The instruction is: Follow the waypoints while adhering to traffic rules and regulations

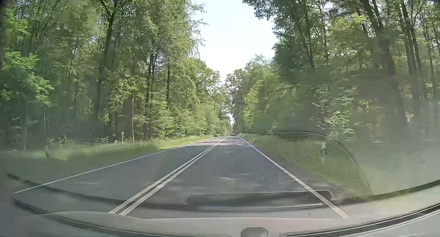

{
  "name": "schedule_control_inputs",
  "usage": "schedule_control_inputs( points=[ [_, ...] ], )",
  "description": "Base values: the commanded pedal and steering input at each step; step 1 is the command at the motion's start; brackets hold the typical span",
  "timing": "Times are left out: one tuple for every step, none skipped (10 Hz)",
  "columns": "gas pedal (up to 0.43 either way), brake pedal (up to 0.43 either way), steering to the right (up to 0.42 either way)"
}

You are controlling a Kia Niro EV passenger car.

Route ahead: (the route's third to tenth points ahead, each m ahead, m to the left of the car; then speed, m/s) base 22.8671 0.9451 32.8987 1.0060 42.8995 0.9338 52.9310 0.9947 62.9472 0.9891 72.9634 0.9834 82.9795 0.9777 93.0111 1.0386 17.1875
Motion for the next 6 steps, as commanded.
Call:
schedule_control_inputs(
  points=[
    [0.130, 0.037, -0.001],
    [0.130, 0.030, -0.001],
    [0.130, 0.037, -0.001],
    [0.130, 0.037, -0.001],
    [0.130, 0.030, -0.001],
    [0.130, 0.037, -0.001]
  ],
)
